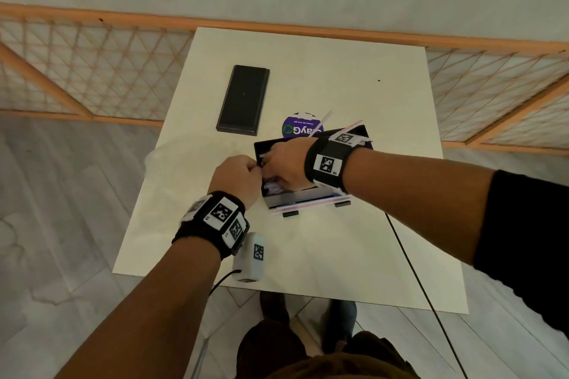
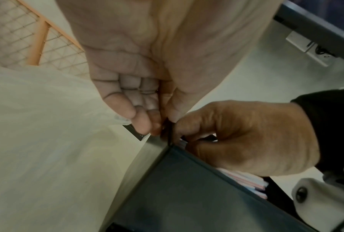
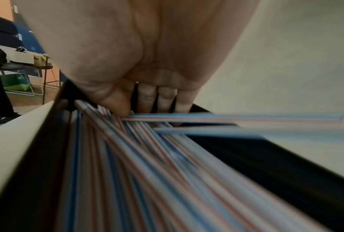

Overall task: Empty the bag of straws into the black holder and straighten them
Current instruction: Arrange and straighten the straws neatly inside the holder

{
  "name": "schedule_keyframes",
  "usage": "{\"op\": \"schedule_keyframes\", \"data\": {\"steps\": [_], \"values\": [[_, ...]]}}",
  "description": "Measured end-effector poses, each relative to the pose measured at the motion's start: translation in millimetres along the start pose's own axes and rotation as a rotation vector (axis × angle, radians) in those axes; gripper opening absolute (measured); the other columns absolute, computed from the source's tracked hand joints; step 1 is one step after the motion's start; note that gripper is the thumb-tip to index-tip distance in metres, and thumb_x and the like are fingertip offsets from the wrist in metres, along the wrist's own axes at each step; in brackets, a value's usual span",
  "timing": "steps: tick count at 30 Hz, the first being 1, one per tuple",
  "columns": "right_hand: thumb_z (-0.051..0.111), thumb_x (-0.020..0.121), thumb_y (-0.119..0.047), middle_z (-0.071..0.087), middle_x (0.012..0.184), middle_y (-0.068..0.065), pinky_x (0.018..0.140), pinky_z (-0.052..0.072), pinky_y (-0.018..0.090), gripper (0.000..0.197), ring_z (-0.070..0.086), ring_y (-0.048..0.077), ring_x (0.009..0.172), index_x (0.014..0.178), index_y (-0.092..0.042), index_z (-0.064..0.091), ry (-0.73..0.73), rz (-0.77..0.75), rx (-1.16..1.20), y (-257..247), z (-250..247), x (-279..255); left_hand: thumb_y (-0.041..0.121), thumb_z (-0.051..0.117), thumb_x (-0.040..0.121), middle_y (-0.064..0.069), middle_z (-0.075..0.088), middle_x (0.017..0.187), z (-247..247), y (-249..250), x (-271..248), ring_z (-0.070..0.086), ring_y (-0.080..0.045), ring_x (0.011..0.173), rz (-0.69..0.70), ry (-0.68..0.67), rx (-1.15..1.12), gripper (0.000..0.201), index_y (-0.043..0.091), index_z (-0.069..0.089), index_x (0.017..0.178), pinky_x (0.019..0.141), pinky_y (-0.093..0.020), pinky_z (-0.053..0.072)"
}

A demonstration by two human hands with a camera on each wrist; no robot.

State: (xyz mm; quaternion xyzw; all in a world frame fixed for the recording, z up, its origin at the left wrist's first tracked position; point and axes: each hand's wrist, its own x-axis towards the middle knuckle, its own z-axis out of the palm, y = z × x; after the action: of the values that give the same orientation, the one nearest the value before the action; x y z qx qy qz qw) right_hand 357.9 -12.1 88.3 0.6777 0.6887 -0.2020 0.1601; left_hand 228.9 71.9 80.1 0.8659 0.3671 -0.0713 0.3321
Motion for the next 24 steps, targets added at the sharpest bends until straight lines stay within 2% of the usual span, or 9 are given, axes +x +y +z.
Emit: {"op": "schedule_keyframes", "data": {"steps": [3, 6, 9, 12, 14, 16, 18, 20, 24], "values": [[0.056, 0.090, -0.026, 0.069, 0.106, -0.006, 0.086, 0.055, 0.043, 0.024, 0.064, 0.026, 0.097, 0.107, -0.032, 0.071, 0.049, -0.044, 0.008, 4, -1, -3, 0.024, 0.058, 0.098, -0.005, 0.069, 0.098, -1, -3, 1, 0.064, -0.029, 0.097, -0.006, -0.007, -0.061, 0.022, 0.014, 0.075, 0.108, 0.079, -0.032, 0.045], [0.059, 0.092, -0.024, 0.067, 0.117, -0.010, 0.093, 0.053, 0.046, 0.030, 0.059, 0.025, 0.111, 0.117, -0.036, 0.069, 0.030, -0.055, 0.064, 7, 1, -8, 0.026, 0.061, 0.096, -0.008, 0.074, 0.100, -4, -5, 4, 0.068, -0.031, 0.096, -0.010, -0.039, -0.116, 0.022, 0.014, 0.076, 0.108, 0.085, -0.038, 0.053], [0.061, 0.091, -0.021, 0.067, 0.120, -0.008, 0.096, 0.052, 0.046, 0.032, 0.059, 0.025, 0.114, 0.119, -0.034, 0.069, 0.026, -0.051, 0.106, 7, 3, -8, 0.025, 0.063, 0.095, -0.008, 0.074, 0.097, -6, -5, 6, 0.068, -0.031, 0.094, -0.004, -0.050, -0.112, 0.018, 0.015, 0.076, 0.103, 0.082, -0.036, 0.052], [0.062, 0.088, -0.014, 0.068, 0.114, -0.007, 0.095, 0.053, 0.042, 0.031, 0.063, 0.022, 0.107, 0.112, -0.030, 0.071, 0.032, -0.020, 0.173, 5, 5, -5, 0.026, 0.062, 0.095, -0.005, 0.072, 0.102, -4, -6, 7, 0.066, -0.028, 0.099, 0.000, -0.030, -0.072, 0.021, 0.015, 0.074, 0.109, 0.080, -0.031, 0.046], [0.059, 0.088, -0.010, 0.069, 0.110, -0.005, 0.090, 0.055, 0.040, 0.028, 0.064, 0.022, 0.100, 0.107, -0.027, 0.072, 0.081, 0.045, 0.223, 6, 2, -8, 0.029, 0.062, 0.095, -0.004, 0.069, 0.113, -4, -5, 4, 0.064, -0.026, 0.106, 0.021, 0.016, -0.022, 0.028, 0.016, 0.069, 0.119, 0.086, -0.033, 0.048], [0.056, 0.094, -0.012, 0.068, 0.108, -0.004, 0.088, 0.054, 0.036, 0.027, 0.063, 0.021, 0.097, 0.112, -0.026, 0.068, 0.152, 0.181, 0.327, 12, -3, -21, 0.032, 0.062, 0.095, -0.004, 0.061, 0.119, -5, 2, -4, 0.060, -0.026, 0.107, 0.090, 0.101, 0.025, 0.033, 0.017, 0.061, 0.125, 0.091, -0.039, 0.051], [0.052, 0.097, -0.012, 0.067, 0.107, 0.000, 0.081, 0.049, 0.032, 0.027, 0.061, 0.022, 0.095, 0.118, -0.024, 0.065, 0.155, 0.292, 0.332, 22, -3, -36, 0.030, 0.059, 0.096, -0.004, 0.054, 0.117, -4, 15, -12, 0.057, -0.025, 0.103, 0.203, 0.196, 0.051, 0.029, 0.018, 0.058, 0.123, 0.087, -0.040, 0.052], [0.049, 0.096, -0.009, 0.066, 0.105, 0.004, 0.076, 0.045, 0.032, 0.028, 0.061, 0.023, 0.093, 0.117, -0.019, 0.064, 0.118, 0.362, 0.284, 30, 2, -50, 0.028, 0.057, 0.097, -0.004, 0.055, 0.116, 1, 30, -19, 0.057, -0.024, 0.101, 0.270, 0.178, 0.013, 0.028, 0.015, 0.057, 0.122, 0.085, -0.037, 0.050], [0.049, 0.097, -0.013, 0.069, 0.108, 0.007, 0.082, 0.052, 0.032, 0.023, 0.066, 0.026, 0.098, 0.114, -0.012, 0.065, -0.055, 0.473, 0.172, 36, 21, -68, 0.031, 0.059, 0.094, -0.005, 0.058, 0.116, 20, 50, -17, 0.058, -0.022, 0.096, 0.076, 0.026, -0.184, 0.032, 0.013, 0.052, 0.120, 0.078, -0.033, 0.048]]}}
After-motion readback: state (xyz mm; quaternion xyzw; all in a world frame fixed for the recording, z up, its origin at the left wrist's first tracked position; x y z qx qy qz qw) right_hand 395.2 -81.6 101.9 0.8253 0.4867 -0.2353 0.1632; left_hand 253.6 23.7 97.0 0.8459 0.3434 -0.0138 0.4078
